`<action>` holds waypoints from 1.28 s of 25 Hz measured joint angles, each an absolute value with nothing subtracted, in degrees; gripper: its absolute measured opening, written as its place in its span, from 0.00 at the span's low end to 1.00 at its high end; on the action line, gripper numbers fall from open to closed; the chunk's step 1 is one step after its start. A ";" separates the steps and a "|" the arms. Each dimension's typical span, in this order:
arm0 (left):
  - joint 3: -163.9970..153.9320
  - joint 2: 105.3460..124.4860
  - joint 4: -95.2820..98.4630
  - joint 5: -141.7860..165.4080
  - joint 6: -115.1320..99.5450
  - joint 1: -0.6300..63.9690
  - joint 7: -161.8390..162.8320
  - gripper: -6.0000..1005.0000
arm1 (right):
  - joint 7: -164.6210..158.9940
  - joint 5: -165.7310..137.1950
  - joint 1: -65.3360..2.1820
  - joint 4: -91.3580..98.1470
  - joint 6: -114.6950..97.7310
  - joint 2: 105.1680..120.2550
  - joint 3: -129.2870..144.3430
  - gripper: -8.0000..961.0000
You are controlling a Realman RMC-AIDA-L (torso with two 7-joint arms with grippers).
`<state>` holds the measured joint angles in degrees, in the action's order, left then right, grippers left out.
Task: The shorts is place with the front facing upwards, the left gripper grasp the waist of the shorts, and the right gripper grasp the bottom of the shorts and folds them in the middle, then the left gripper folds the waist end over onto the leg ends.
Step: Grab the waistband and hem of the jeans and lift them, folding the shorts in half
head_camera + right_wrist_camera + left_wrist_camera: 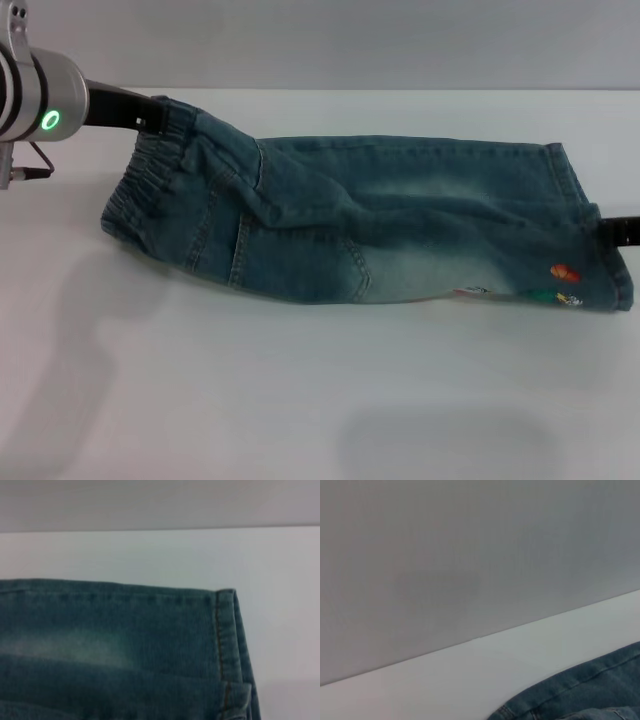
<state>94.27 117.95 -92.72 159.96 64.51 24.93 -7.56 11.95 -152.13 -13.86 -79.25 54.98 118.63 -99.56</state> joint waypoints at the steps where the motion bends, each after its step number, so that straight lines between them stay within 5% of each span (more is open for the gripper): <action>1: 94.28 117.95 -92.81 159.96 64.50 24.93 -7.56 0.03 | 11.95 -152.13 -13.73 -79.76 55.00 118.63 -99.56 0.03; 32: 93.95 117.95 -92.69 159.74 64.23 24.84 -7.56 0.03 | 13.32 -152.59 -14.29 -83.68 55.13 118.50 -104.07 0.01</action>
